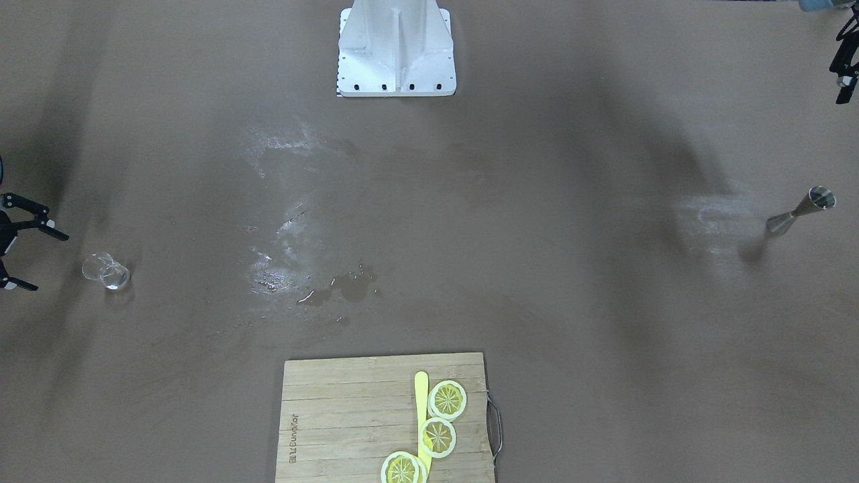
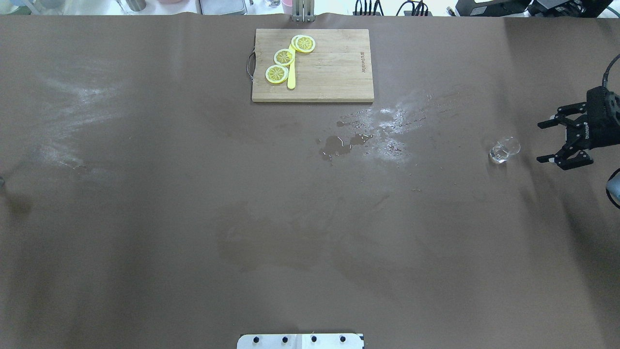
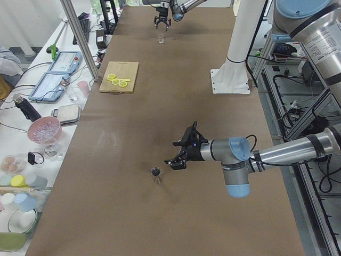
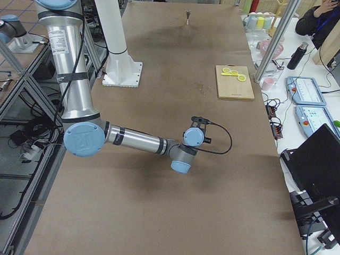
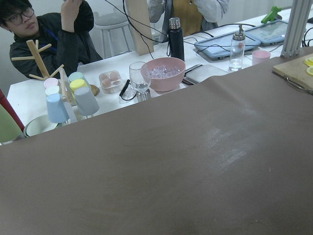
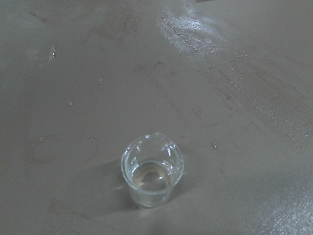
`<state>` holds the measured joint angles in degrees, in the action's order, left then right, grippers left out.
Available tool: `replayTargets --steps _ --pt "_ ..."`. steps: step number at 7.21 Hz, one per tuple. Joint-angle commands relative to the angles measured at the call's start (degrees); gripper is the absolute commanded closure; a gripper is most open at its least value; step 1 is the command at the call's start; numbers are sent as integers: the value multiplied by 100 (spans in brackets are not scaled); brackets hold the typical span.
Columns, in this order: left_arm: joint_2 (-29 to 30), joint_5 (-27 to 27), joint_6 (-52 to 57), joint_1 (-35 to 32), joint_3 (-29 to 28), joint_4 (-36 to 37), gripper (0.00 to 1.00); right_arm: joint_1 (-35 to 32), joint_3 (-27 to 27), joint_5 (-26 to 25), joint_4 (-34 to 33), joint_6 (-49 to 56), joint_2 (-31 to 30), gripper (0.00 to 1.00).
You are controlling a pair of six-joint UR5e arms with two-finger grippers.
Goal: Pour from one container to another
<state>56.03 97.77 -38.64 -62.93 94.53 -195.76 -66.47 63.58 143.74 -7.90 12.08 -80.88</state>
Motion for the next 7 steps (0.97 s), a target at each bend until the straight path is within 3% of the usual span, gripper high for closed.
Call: replayTargets --steps 1,3,6,7 --pt "-425 -1396 -161 1226 -443 -769 1 125 -65 -4 -18 -48 212 1" --pt "-444 -2739 -213 2053 -829 -979 1 231 -83 -30 -45 -48 291 1" --pt "-225 -4006 -1251 3143 -1322 -1447 1 441 -118 -179 -19 -48 309 1" --pt "-111 -4907 -1260 3808 -1340 -1456 1 511 -127 -284 -19 -48 301 1"
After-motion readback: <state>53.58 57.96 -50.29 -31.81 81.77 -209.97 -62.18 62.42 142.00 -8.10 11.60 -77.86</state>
